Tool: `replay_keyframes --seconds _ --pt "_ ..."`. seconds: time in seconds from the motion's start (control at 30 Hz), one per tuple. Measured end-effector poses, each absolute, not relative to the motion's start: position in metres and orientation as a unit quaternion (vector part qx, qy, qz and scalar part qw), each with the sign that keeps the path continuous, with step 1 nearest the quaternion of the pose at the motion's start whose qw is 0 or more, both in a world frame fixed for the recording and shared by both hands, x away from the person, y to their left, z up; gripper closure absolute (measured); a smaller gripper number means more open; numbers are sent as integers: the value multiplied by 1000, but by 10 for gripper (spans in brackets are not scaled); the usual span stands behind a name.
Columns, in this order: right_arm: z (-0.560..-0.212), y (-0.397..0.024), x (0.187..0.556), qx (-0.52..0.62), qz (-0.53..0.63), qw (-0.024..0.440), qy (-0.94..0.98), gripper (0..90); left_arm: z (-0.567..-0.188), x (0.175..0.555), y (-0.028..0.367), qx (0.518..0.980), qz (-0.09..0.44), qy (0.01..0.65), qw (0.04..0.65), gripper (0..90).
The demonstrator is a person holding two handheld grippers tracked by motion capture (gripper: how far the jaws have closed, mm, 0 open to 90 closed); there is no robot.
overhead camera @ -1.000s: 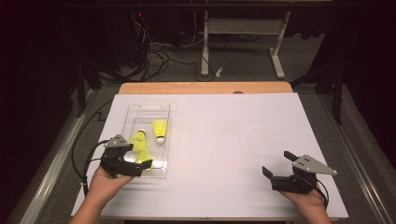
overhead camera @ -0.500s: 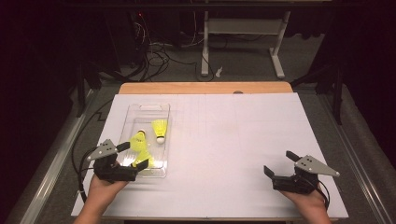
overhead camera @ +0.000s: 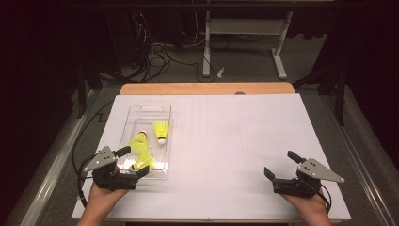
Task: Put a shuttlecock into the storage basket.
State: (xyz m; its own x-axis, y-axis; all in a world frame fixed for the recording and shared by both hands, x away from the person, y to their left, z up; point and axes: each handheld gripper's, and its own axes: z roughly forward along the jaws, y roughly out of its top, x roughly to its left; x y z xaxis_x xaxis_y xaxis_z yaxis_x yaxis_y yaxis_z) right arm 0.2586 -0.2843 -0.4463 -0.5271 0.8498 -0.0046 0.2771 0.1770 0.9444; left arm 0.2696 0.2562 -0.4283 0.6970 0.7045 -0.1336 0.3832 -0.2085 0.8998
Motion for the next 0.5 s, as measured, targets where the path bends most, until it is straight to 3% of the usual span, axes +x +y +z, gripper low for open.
replay_keyframes --seconds 0.5 --pt "-438 -287 253 388 545 295 682 1 -431 270 250 776 159 354 498 1"
